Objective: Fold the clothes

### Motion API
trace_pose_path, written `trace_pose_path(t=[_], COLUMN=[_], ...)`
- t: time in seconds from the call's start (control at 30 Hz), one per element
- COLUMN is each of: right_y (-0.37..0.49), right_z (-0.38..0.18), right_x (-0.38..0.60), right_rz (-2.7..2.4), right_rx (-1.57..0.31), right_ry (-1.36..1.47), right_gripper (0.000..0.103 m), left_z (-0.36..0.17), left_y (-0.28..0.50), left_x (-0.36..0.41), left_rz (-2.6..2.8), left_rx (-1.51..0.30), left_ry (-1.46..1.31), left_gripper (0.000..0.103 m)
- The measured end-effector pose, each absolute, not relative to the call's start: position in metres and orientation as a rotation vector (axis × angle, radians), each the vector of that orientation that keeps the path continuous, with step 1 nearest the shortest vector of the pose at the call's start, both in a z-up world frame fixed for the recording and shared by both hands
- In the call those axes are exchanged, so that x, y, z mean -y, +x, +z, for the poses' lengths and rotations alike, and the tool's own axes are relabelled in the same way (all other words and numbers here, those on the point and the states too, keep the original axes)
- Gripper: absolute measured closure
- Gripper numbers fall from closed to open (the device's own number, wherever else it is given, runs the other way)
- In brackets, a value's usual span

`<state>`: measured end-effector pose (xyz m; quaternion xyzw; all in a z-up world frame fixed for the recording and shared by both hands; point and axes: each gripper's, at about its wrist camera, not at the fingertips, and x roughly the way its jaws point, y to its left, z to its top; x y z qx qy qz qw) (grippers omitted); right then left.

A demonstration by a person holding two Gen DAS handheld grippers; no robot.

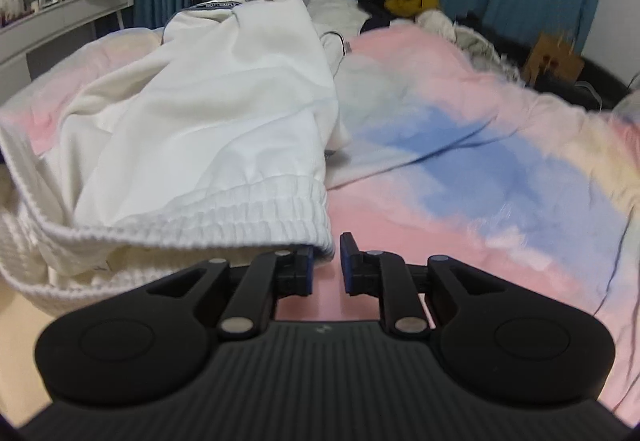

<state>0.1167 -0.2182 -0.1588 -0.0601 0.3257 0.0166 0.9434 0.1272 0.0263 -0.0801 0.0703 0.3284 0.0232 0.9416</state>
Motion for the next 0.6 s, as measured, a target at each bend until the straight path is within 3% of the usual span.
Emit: trace_pose_path(t=[0.1, 0.27, 0.43, 0.6], right_y=[0.115, 0.110, 0.114, 0.098], right_z=[-0.159, -0.154, -0.146, -0.121], right_x=[0.212, 0.205, 0.232, 0.197], right_rz=[0.025, 0.061, 0.238, 0.446], right_rx=[-0.627, -0.581, -0.729, -0.716], right_ry=[-0.171, -0.200, 0.195, 0.315], right_gripper=[0.085, 0.085, 0.089, 0.090], left_z=[-0.084, -0.076, -0.037, 0.021], left_y=[0.129, 0.131, 0.138, 0.163], left_x=[-0.024, -0.037, -0.060, -0.109], left_rz=[0.018, 0.027, 0.090, 0.115], left_rx=[-0.659, -0.604, -0.492, -0.418], left_ry=[0.137, 0.030, -0.037, -0.062], left_gripper=[0.077, 0.089, 0.094, 0.094])
